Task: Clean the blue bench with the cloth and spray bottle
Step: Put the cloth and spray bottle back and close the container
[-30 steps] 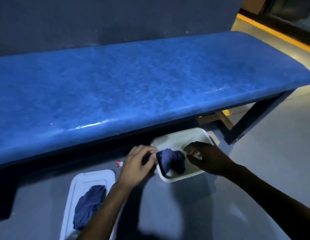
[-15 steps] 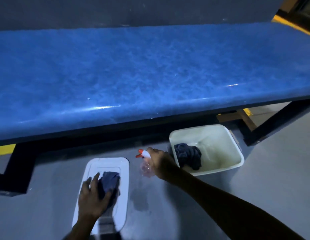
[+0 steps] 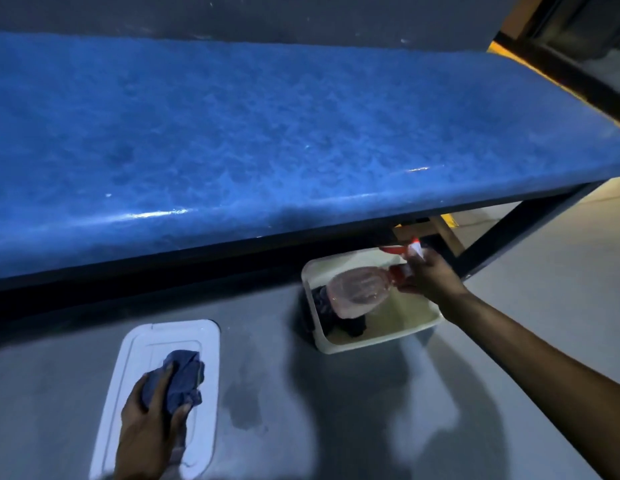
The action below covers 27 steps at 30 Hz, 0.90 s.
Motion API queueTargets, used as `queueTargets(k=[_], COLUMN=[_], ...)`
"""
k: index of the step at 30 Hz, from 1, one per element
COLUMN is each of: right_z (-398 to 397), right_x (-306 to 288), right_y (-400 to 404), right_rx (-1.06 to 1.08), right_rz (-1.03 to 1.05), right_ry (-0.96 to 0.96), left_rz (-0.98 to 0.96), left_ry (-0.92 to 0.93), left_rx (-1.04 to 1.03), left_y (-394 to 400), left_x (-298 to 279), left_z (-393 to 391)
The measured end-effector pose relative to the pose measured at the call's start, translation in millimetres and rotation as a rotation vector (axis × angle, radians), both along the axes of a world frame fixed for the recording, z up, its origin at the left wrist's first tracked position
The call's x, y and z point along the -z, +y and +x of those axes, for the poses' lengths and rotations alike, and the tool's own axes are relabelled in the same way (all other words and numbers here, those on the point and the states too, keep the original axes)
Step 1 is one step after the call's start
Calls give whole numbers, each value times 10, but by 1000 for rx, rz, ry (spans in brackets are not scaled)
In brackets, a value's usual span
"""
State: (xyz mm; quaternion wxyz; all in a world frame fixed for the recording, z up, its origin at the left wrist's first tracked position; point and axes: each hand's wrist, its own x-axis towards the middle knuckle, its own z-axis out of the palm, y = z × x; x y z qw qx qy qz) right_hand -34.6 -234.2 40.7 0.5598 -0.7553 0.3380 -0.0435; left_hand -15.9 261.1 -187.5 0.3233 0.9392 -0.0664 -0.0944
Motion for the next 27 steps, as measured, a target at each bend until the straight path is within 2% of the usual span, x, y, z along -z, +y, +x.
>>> queueTargets(k=[3,7,10,11,13,17,20,21,23,25,27], right_z=[20,166,218,219,194,153,151,162,155,156,111], right_x=[372,872,1076,1104,1142,1110,951,893,787,687,668], right_y=[-133,-160,-167,-184,-219,-273,-369,-393,-444,-513,-538], right_rx=[53,-40,-192,-269,-394,-515,-447,-516,-584,-499,-515], right_rz=[66,-69,-407,-618,-823,-924,-846,-934,-1245,-1315,-1416], right_ry=[154,458,544,551,594,597,520,532,463,425,386], left_rz=[95,105,153,177,158,-124,-281,-301,-289,-190,-43], left_ry=[-1,113,228,222,141,-126,-223,-246,-243,-196,-140], left_rx=[78,-84,-5,4,21,232,341,376,415,437,478], left_y=[-50,-184,-183,-184,-263,-829,-1504,-1738,-2216,-2661,-3032], left_x=[-122,-230,-304,-319,-444,-987,-1433,-1534,-1689,-1761,-1705], left_z=[61,145,178,186,206,318,409,447,530,619,719])
